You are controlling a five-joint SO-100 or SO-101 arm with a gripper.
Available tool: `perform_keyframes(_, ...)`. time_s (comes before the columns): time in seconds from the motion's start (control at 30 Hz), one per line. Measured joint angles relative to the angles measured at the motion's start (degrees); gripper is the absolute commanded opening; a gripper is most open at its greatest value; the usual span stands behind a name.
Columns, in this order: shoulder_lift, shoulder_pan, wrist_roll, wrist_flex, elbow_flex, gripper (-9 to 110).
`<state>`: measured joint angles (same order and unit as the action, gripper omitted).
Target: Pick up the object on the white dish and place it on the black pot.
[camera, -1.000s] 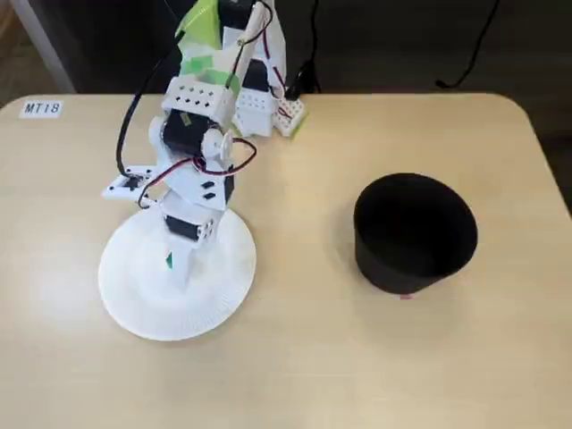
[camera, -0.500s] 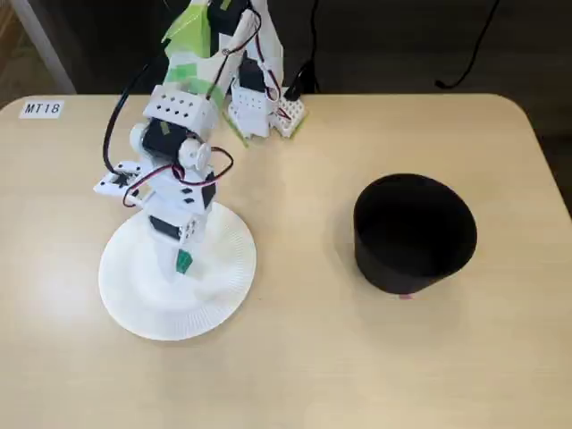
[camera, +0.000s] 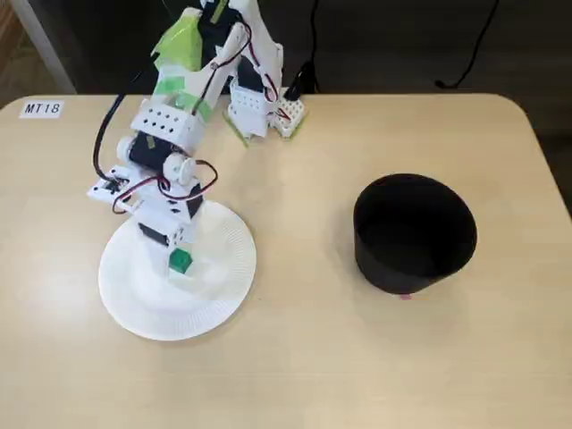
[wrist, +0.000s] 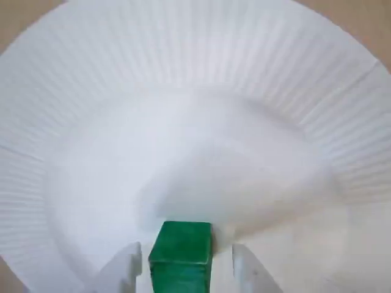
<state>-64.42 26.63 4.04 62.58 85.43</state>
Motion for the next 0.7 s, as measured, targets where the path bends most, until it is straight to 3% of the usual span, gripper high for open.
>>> perform_keyframes(0.2, 1.76, 0.00, 0.26, 0.44, -2.55, 1)
perform_keyframes(0.7, 3.52, 0.09, -0.35, 6.86, -7.47, 0)
